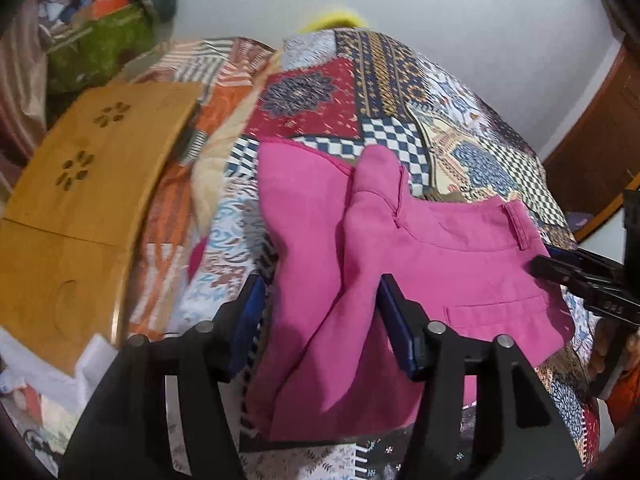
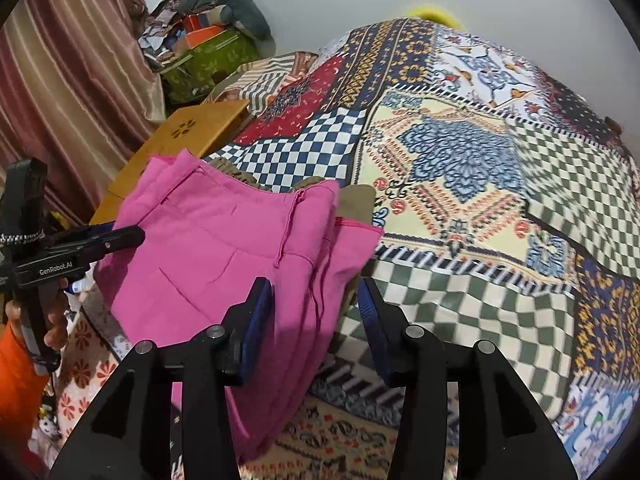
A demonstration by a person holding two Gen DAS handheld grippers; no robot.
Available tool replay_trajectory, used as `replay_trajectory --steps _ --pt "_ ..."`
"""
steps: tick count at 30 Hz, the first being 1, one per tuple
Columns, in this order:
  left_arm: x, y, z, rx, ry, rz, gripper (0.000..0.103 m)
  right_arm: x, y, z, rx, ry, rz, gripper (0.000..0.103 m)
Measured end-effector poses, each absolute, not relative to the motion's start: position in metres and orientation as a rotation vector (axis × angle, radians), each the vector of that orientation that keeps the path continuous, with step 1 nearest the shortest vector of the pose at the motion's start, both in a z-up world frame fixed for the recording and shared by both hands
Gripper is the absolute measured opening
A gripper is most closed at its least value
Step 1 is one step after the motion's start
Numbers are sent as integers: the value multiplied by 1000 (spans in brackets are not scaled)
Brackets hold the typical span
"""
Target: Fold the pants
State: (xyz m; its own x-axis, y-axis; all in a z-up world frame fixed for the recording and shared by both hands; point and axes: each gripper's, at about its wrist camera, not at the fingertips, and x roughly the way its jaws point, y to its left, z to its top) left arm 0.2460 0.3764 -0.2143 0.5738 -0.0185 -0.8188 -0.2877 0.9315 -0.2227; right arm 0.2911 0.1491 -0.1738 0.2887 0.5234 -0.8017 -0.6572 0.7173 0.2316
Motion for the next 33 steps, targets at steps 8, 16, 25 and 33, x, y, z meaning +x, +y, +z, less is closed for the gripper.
replay_trajectory --steps 8,16,25,33 --pt "215 364 -166 -289 898 253 58 269 128 -124 -122 911 806 41" --pt "161 321 -81 -247 755 238 58 211 109 -60 -122 765 878 41" --pt "71 238 20 -134 527 201 58 121 71 12 -95 528 914 41" --pt "-4 175 57 -55 348 209 65 59 37 42 -34 378 916 41"
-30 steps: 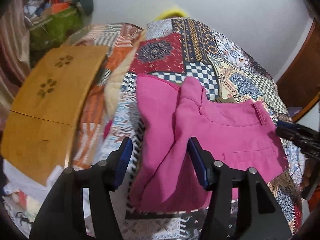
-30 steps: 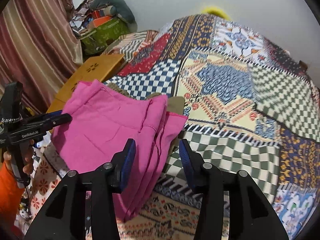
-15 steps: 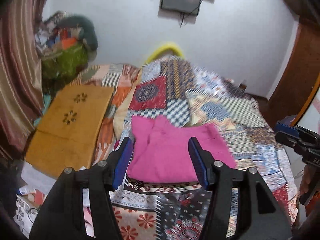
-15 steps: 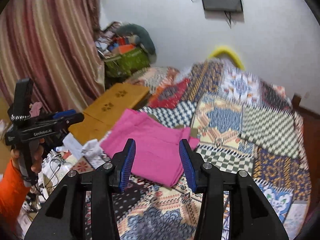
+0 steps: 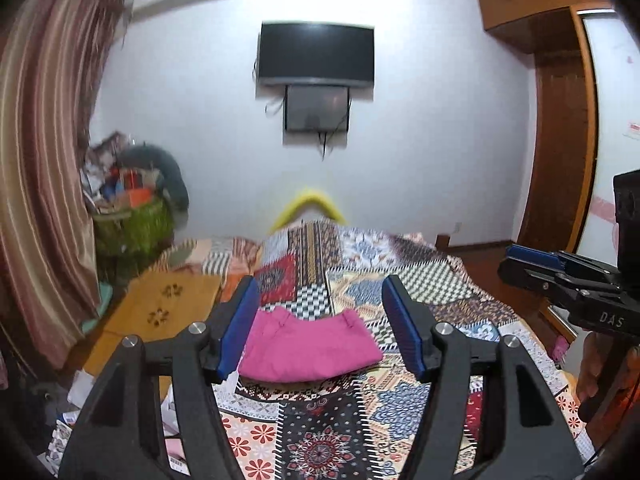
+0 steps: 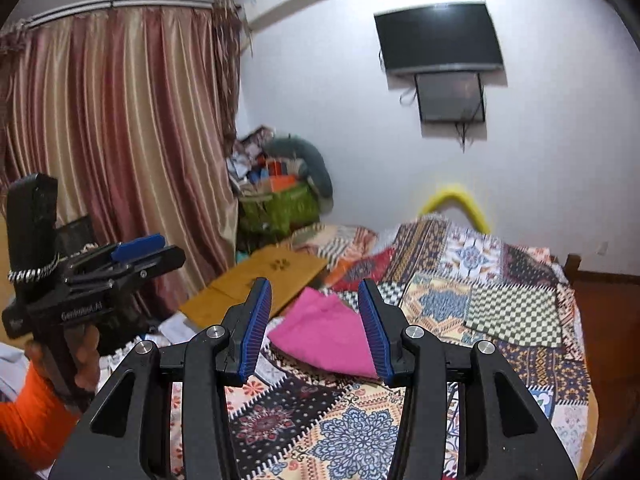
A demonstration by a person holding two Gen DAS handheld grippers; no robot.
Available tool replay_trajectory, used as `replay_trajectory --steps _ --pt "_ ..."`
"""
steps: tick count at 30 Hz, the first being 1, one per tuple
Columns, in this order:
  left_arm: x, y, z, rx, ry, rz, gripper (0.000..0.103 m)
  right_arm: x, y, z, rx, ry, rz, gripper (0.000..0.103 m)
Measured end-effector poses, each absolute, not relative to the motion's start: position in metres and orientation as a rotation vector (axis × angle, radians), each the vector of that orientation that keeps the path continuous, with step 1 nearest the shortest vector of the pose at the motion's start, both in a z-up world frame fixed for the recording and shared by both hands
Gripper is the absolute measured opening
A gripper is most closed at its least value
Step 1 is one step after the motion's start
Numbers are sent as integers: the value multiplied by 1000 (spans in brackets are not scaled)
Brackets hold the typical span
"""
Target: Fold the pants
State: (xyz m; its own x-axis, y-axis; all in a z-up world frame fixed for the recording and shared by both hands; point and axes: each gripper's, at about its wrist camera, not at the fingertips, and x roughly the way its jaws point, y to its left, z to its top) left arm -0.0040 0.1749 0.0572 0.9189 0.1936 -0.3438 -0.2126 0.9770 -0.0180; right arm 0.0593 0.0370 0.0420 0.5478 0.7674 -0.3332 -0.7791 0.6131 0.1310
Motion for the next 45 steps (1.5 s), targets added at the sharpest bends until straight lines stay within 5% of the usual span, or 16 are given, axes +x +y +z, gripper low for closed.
replay_trajectory --steps 5,13,16,35,45 --pt "-36 146 63 -24 281 213 69 31 24 48 -10 302 904 41" --pt "-67 125 69 -35 200 242 95 2 18 50 -19 236 873 42" --pt "-75 122 69 -44 185 249 100 -4 16 50 -25 227 857 51" --pt "-75 129 61 -77 198 261 103 -15 4 44 -5 162 750 102" --pt "-72 131 59 -85 199 256 103 -18 2 47 4 143 734 103"
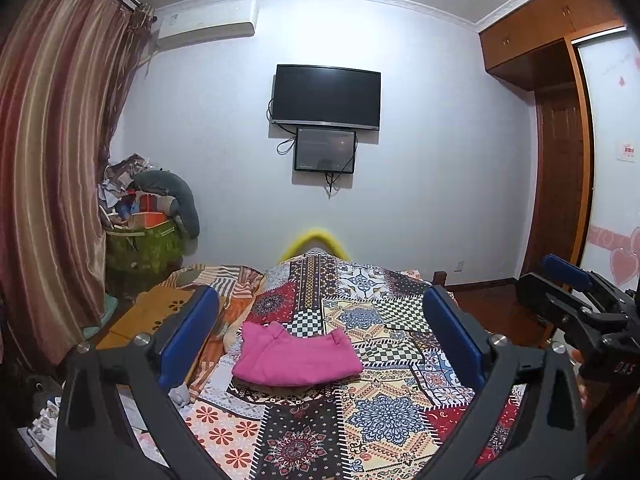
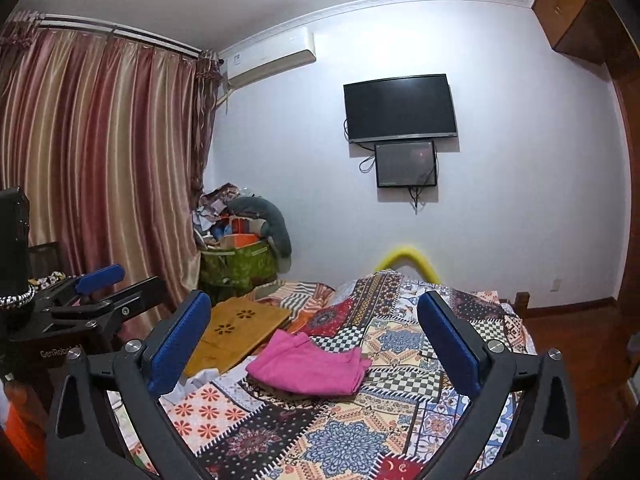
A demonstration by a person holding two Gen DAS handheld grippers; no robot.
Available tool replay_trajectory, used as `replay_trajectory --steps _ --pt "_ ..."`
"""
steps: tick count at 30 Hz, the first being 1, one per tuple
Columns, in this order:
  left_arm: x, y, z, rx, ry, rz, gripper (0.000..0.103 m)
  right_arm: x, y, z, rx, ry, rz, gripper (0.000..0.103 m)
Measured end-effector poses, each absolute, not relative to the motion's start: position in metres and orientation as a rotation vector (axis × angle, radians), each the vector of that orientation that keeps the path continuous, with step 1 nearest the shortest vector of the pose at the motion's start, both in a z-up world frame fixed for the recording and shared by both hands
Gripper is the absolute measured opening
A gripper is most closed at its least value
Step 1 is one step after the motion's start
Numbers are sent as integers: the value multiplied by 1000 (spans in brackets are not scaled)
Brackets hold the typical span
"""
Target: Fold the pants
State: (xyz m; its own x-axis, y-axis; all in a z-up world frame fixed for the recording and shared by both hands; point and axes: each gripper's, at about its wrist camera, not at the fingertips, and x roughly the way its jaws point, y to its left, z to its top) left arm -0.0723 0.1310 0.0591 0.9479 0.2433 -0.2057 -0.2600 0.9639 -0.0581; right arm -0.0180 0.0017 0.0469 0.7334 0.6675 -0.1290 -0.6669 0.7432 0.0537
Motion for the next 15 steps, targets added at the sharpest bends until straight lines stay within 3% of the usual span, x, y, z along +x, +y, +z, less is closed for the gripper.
replay_trajectory --steps 15 --pt "-70 130 58 -88 204 235 103 -20 1 47 10 153 736 103"
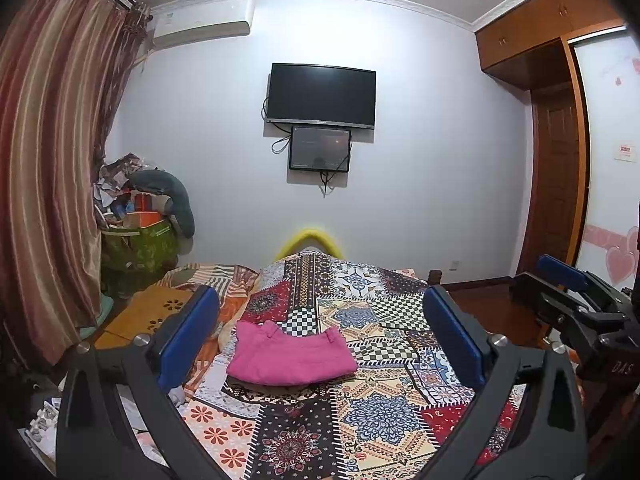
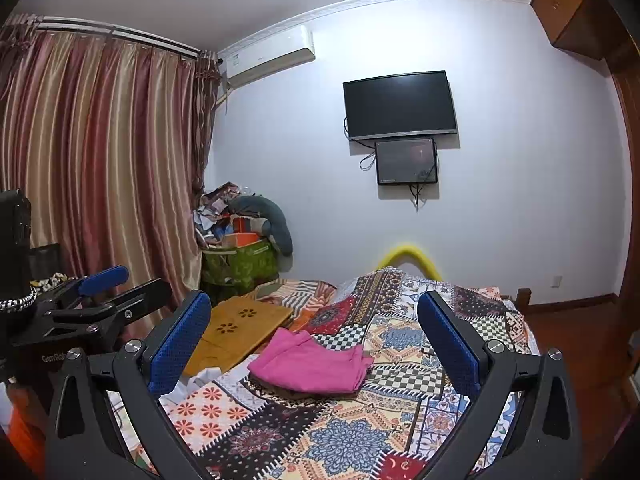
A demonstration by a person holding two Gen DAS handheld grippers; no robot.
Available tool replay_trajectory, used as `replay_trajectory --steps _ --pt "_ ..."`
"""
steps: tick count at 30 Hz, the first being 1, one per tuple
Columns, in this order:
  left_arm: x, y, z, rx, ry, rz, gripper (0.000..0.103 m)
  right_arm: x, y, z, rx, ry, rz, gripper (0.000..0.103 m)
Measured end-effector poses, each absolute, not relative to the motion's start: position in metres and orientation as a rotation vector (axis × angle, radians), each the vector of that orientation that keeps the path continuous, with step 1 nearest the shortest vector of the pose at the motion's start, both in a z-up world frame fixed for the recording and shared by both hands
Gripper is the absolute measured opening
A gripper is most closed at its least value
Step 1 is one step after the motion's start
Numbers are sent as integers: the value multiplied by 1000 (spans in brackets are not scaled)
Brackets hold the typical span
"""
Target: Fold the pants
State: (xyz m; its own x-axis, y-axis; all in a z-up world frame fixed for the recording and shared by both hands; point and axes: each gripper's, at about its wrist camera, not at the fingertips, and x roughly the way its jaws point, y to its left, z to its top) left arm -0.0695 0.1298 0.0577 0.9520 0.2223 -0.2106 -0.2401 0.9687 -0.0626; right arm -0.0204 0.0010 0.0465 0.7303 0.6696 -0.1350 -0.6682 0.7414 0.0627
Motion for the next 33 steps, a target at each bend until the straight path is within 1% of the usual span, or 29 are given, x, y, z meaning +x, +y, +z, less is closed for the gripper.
replay_trajectory --steps 33 --pt "-65 134 52 -114 222 218 103 -19 -1 46 29 164 726 103"
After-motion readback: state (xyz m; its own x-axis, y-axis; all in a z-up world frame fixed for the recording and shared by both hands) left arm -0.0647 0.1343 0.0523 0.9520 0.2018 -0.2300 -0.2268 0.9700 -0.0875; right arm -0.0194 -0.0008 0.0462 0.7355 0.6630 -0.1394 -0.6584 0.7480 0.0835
